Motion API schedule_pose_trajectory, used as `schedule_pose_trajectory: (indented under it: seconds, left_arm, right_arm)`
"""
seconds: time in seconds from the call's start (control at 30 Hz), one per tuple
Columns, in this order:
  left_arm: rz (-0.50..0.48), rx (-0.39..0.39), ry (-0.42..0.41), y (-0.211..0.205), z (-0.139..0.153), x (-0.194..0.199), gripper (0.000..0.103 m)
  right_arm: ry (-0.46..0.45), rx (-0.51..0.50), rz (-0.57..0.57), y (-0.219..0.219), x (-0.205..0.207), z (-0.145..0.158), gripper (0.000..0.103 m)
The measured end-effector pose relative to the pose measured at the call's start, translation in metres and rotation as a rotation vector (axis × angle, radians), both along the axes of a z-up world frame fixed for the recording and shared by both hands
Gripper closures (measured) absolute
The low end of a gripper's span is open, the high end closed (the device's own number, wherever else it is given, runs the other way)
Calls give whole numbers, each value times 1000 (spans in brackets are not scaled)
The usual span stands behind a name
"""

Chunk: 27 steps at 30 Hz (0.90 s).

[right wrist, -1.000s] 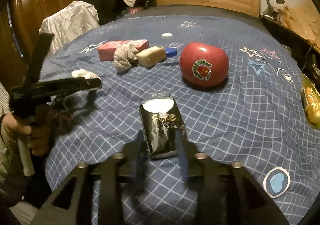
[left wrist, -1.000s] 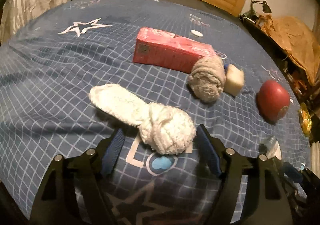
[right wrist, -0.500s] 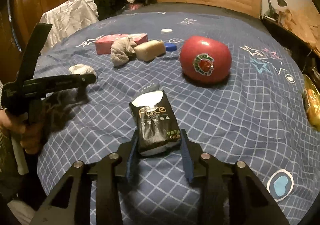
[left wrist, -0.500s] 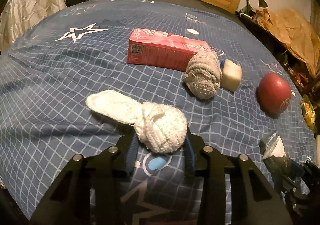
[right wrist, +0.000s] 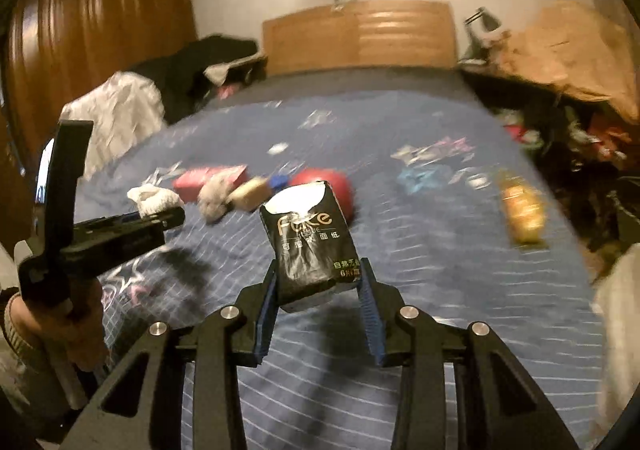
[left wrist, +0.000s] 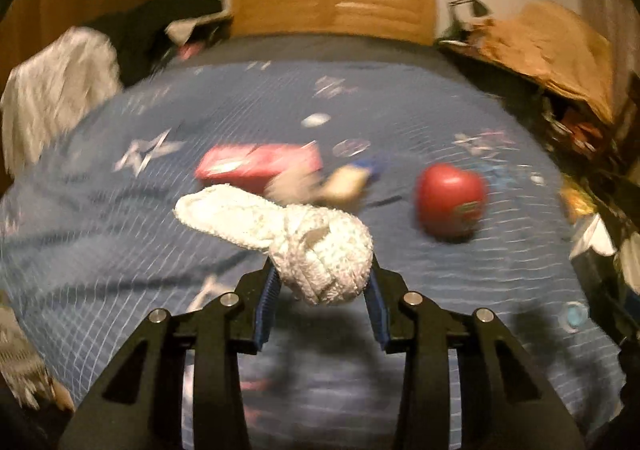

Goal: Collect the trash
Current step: 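Carry the towel and tissue pack over the white bucket with both grippers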

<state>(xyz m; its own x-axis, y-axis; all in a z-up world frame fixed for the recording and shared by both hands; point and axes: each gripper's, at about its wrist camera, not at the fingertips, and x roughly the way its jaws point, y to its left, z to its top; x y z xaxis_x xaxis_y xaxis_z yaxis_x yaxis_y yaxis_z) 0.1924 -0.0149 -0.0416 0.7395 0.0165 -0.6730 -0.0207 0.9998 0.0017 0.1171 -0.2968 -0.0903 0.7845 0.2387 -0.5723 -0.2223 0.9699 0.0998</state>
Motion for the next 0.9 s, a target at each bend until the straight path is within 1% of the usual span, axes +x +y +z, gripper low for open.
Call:
schedule_pose_trajectory:
  seconds: [0.1, 0.13, 0.17, 0.27, 0.5, 0.7, 0.8, 0.9]
  left_arm:
    - [-90, 21, -39, -52, 16, 1, 66]
    - [-131, 29, -53, -74, 22, 0, 66]
    - [-157, 36, -64, -88, 26, -1, 66]
    - [-258, 55, -102, -142, 39, -6, 66]
    - [-481, 80, -152, -262, 56, -19, 66]
    - [-638, 101, -140, -347, 50, -33, 66]
    - [-700, 104, -133, -375, 46, -41, 66]
    - [-748, 108, -120, -400, 42, -40, 66]
  right_arm:
    - [-48, -6, -89, -45, -18, 23, 64]
    - [-57, -10, -113, -56, -23, 27, 64]
    - [-67, -13, -140, -70, -28, 32, 64]
    - [-92, -25, -240, -121, -48, 50, 64]
    - [-94, -44, -443, -228, -92, 72, 64]
    - [-70, -24, -576, -308, -117, 73, 63]
    - [-51, -9, -630, -346, -128, 67, 63]
    - [-31, 7, -664, -373, -133, 57, 63]
